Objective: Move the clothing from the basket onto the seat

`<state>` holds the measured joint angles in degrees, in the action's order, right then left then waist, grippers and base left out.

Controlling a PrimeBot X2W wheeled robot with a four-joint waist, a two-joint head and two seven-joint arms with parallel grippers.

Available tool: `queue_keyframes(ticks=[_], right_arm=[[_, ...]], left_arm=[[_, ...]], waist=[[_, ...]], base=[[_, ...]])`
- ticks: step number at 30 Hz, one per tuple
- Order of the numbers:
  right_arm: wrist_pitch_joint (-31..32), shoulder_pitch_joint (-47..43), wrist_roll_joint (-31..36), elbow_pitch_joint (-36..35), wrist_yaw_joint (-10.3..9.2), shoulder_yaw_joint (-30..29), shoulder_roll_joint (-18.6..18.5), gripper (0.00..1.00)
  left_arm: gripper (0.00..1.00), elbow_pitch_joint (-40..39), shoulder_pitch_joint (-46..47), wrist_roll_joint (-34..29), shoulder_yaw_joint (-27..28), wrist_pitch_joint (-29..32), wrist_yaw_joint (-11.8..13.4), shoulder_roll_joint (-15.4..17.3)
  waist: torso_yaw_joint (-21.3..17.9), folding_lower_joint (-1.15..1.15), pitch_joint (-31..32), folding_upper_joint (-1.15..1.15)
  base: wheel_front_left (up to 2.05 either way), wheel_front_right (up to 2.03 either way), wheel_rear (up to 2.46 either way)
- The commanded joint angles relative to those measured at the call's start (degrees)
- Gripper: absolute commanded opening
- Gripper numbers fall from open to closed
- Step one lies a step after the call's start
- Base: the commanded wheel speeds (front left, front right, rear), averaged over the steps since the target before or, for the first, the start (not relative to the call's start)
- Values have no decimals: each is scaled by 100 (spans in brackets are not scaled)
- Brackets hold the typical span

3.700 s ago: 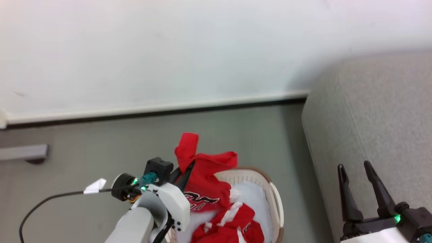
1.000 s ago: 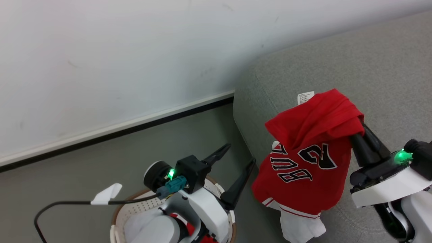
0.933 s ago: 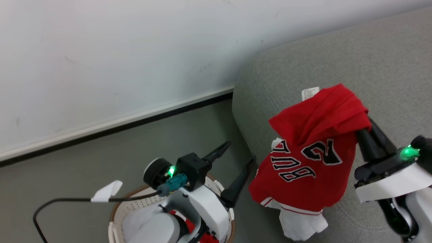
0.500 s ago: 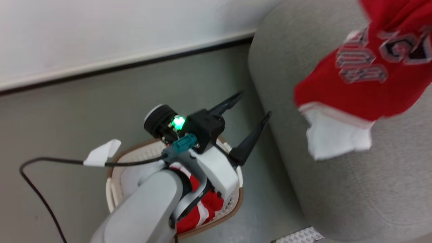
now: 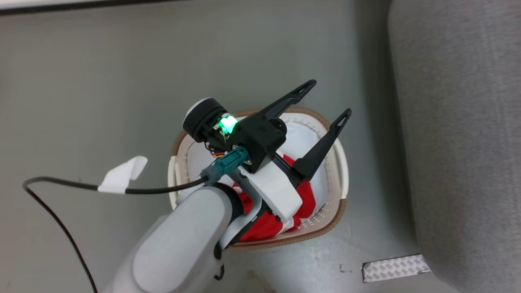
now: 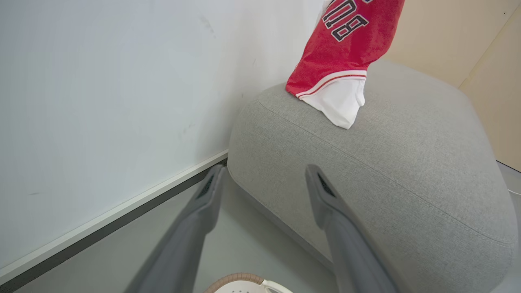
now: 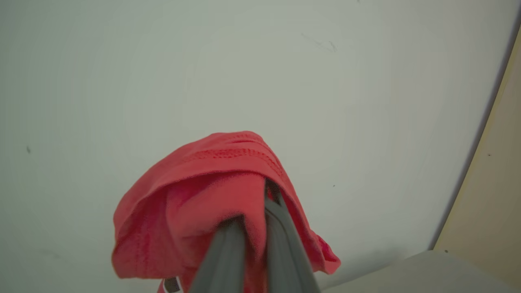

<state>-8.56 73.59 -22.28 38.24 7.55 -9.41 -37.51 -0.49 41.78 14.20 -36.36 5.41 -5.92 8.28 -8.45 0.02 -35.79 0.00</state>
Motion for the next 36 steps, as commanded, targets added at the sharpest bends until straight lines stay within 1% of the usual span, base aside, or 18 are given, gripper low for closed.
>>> queue_keyframes(ticks=[1,5,8,10,11,12,13,14,16,19,22,25,28,32,36], right_arm=[[56,16,190,302,-12,-139,-97,0],[230,-319,635,1274,-12,-497,-68,0],[212,-516,989,1986,-12,-842,62,0],[125,-647,1147,2364,-12,-1086,214,0],[45,-683,1151,2517,-12,-1234,309,13],[-29,-694,1207,2633,-12,-1342,371,41],[-106,-699,1273,2710,-12,-1416,412,98],[-150,-712,1317,2797,-12,-1491,446,100],[-261,-789,1445,2910,-12,-1590,547,100],[-428,-963,1514,2908,-12,-1577,816,100],[-562,-1348,1486,2749,-12,-1464,1026,100],[-633,-1828,1424,2389,-12,-1301,1314,100],[-662,-2387,1368,1742,-12,-1139,1621,100],[-663,-3310,1308,486,-12,-957,2027,100],[-664,-4142,1422,-663,-12,-834,2368,100]], left_arm=[[100,-15,63,-61,6,-61,26,7],[100,-19,26,-26,28,-90,70,47],[100,23,-61,-2,47,-78,103,105],[100,33,-112,23,59,-57,128,134],[100,25,-125,42,72,-50,137,150],[100,13,-140,50,84,-39,148,168],[100,-1,-154,61,94,-22,164,192],[100,-12,-171,68,104,-17,174,215],[100,-26,-206,83,133,-10,188,255],[100,-25,-272,133,184,-66,252,275],[100,12,-405,215,261,-150,337,315],[100,60,-592,309,372,-239,416,395],[100,132,-842,340,522,-453,539,510],[100,269,-1254,462,712,-759,710,585],[100,448,-1640,609,882,-1082,854,639]], waist=[[178,-2,-185,0],[194,-2,-231,0],[179,-2,-222,0],[168,-2,-210,0],[158,-2,-201,0],[147,-2,-192,0],[134,-2,-185,0],[118,-2,-172,0],[85,-2,-113,0],[49,-2,35,0],[11,-2,260,0],[-17,-2,497,0],[-42,-2,795,0],[12,-2,1210,0],[125,-2,1651,0]], base=[[0,0,0],[0,0,0],[0,0,0],[0,0,0],[0,0,0],[0,0,0],[0,0,0],[0,0,0],[0,0,0],[0,0,0],[0,0,0],[0,0,0],[0,0,0],[0,0,0],[0,0,0]])
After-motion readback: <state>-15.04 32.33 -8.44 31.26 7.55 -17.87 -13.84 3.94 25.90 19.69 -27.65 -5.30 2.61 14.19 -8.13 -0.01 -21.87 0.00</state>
